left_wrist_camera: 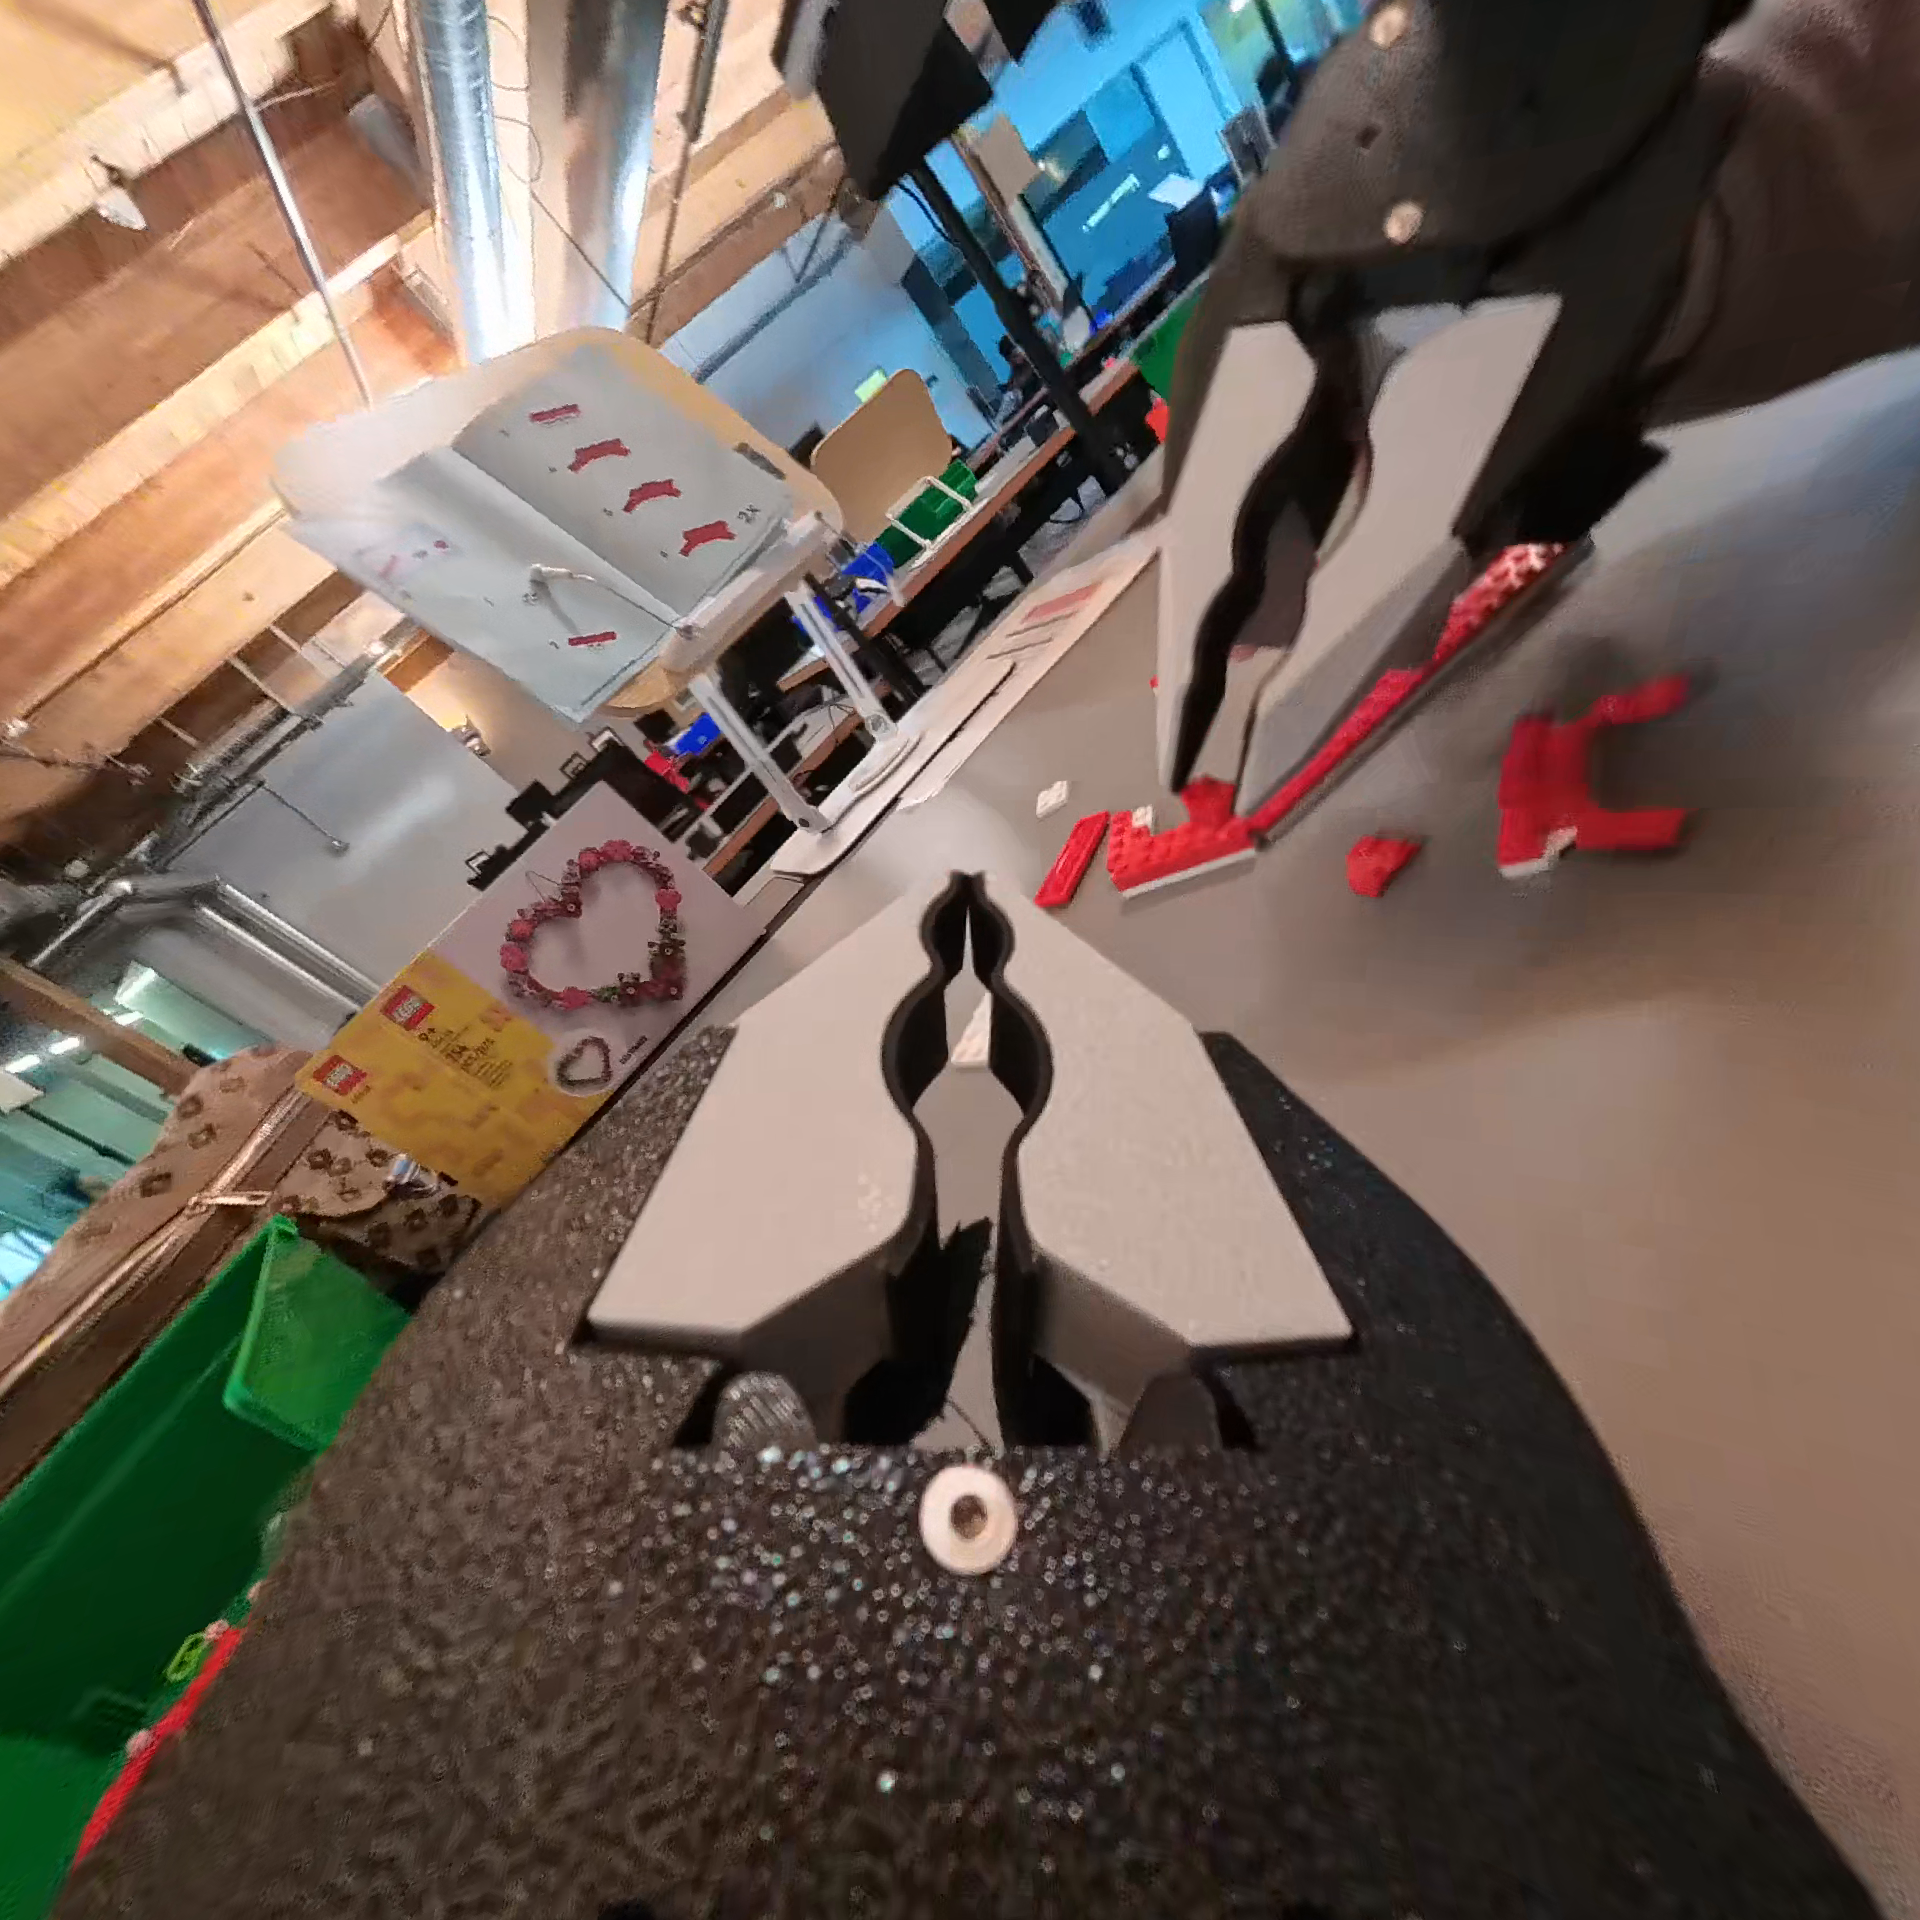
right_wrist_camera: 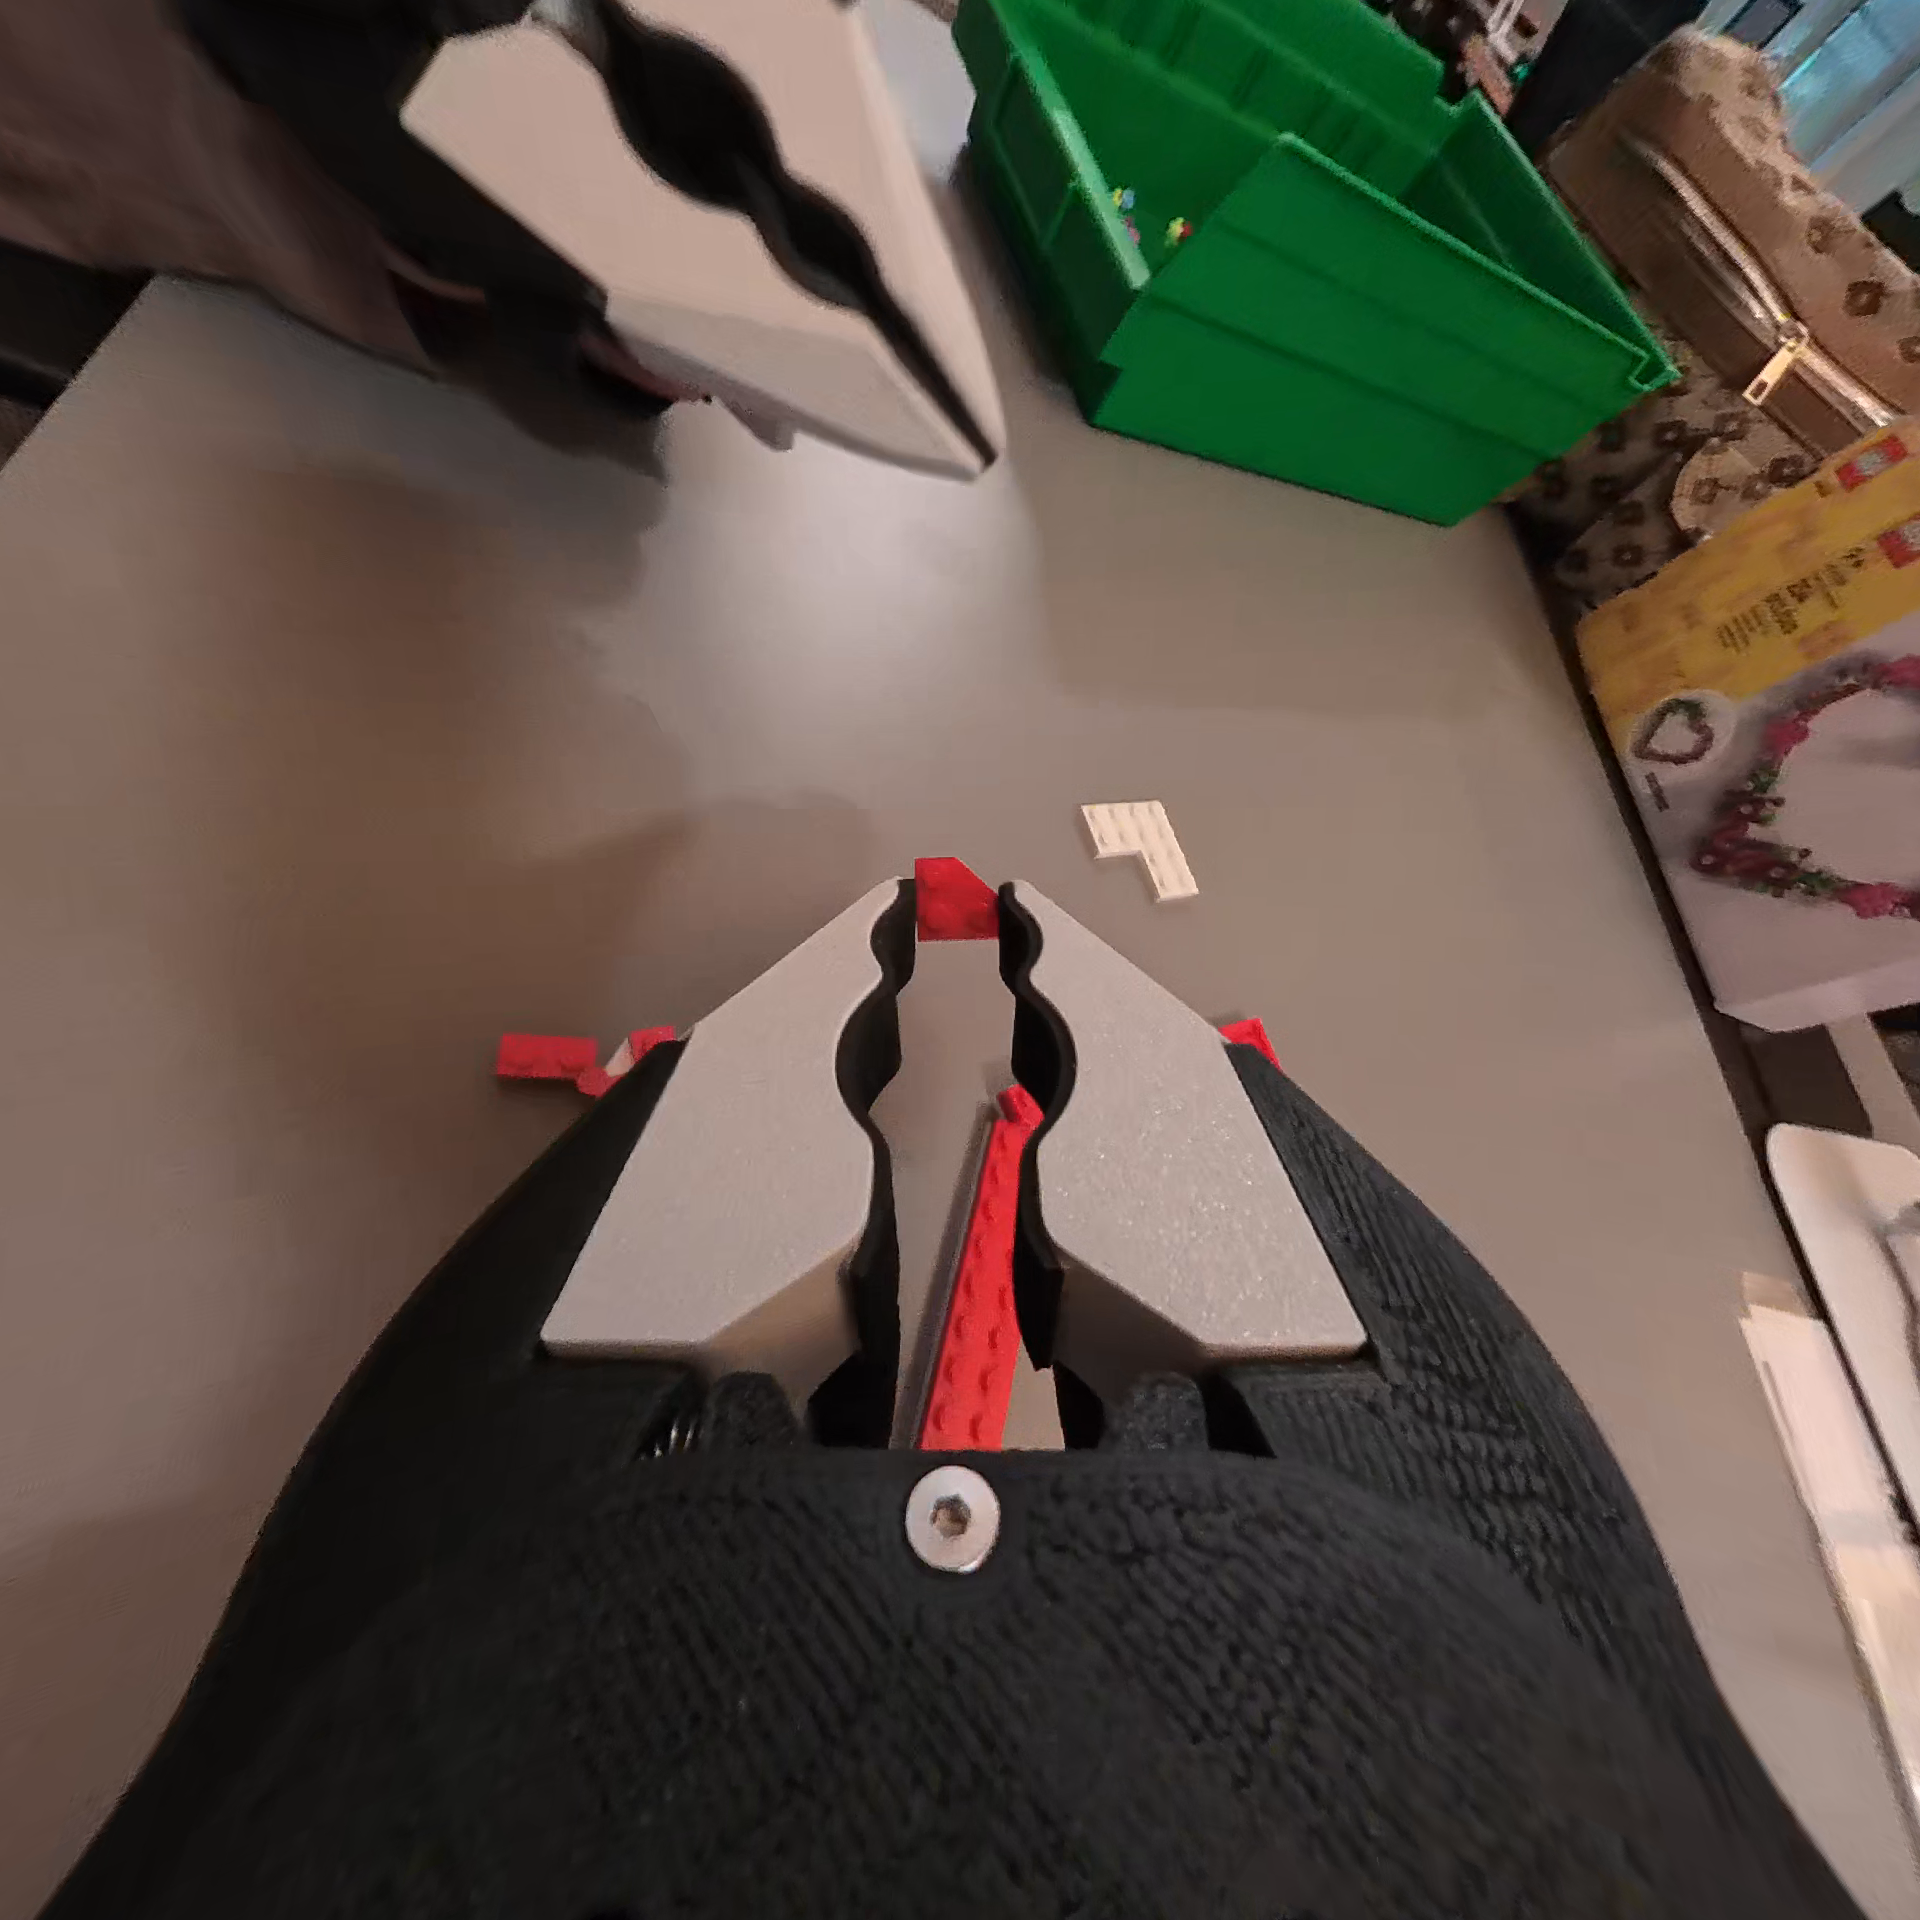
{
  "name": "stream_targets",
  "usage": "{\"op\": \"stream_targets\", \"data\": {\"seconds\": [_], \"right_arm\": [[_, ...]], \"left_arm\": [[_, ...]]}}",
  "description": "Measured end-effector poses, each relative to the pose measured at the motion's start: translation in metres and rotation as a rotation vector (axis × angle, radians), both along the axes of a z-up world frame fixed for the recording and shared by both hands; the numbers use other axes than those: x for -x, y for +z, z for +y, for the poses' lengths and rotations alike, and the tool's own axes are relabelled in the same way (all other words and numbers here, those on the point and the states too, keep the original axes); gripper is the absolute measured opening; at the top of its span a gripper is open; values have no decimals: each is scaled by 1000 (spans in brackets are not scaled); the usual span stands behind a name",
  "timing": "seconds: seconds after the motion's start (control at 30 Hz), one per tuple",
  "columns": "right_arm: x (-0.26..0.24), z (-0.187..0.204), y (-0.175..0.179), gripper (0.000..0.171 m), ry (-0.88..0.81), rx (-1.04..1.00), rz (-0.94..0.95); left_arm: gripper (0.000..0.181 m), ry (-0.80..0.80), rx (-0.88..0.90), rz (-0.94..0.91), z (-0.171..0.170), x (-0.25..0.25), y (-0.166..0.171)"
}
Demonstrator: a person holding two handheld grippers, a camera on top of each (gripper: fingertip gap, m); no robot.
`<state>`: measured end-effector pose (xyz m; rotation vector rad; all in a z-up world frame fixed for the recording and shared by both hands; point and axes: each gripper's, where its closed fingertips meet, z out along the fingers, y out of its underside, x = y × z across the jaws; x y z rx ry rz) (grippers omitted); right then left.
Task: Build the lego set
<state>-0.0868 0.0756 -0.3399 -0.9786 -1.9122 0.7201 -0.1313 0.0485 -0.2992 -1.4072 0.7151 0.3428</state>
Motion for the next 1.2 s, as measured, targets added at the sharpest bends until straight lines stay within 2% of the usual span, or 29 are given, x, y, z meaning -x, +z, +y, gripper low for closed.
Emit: {"op": "stream_targets", "data": {"seconds": [0.1,0.2,0.43,0.73,1.2], "right_arm": [[-6,9,1,14,-18,42,17],[-11,24,11,14,-54,-51,83],[-19,30,13,14,-61,-56,74],[-43,-18,-11,14,221,81,-133],[-51,-39,-26,14,289,128,-268]], "left_arm": [[0,-22,43,45,2,-7,-11],[0,-44,55,62,2,-9,-15],[0,-34,20,-86,0,4,0],[0,-29,22,-119,1,7,2],[0,-29,41,-101,2,5,-2]]}}
